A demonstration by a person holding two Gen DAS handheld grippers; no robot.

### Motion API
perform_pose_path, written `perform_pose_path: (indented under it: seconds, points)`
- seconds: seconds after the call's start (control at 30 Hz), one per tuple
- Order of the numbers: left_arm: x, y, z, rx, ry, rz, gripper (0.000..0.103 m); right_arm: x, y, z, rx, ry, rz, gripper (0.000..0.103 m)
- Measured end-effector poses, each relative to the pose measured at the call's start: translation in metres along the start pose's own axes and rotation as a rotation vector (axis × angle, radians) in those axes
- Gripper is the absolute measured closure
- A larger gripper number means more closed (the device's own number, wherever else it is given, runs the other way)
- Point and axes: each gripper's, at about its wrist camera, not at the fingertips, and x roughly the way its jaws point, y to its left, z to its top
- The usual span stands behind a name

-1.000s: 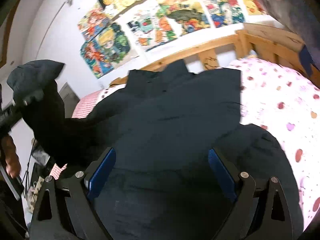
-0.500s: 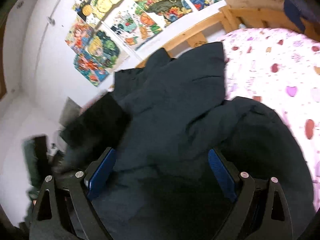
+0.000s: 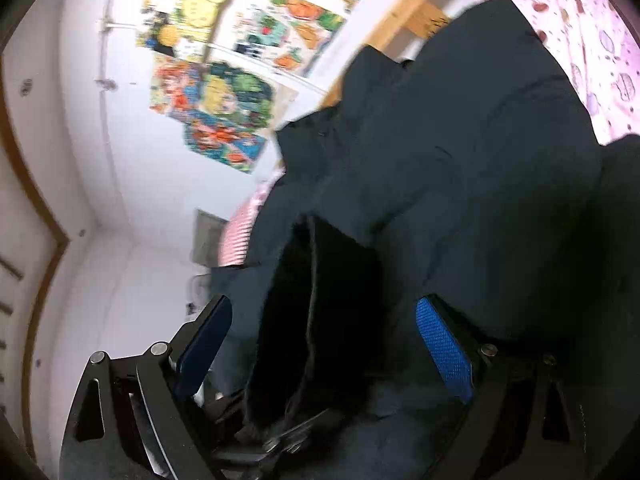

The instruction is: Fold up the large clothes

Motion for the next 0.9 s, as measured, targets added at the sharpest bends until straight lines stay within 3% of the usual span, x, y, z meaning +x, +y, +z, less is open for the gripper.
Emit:
perform_pose_path:
  seconds: [0.03,0.07,0.23,0.33,0.53,0.7,0.9]
  points:
    - [-0.003,0.000,-0.001,-0.005,-0.003,-0.002,0.048,0.006,0.001,-0.001,0.005,0.005,-0.011,0.014]
    - [-0.006,0.000,-0.002,-0.015,-0.004,-0.006,0.047,0.010,0.003,-0.002,0.005,0.008,-0.011,0.024]
    - [-0.039,0.011,-0.006,-0.129,-0.045,-0.055,0.041,0.017,0.022,-0.005,-0.059,0.040,-0.100,0.093]
    - [-0.068,0.019,-0.009,-0.177,-0.094,-0.028,0.033,0.009,0.045,0.000,-0.124,0.030,-0.102,0.095]
    - [-0.123,0.047,-0.011,-0.239,-0.179,0.036,0.027,-0.028,0.126,0.038,-0.239,-0.090,-0.014,0.096]
    - [-0.153,0.077,-0.017,-0.212,-0.197,0.214,0.026,-0.054,0.199,0.086,-0.307,-0.183,0.010,0.097]
    - [-0.154,0.125,-0.023,-0.270,-0.156,0.304,0.026,-0.101,0.212,0.125,-0.258,-0.306,-0.004,0.098]
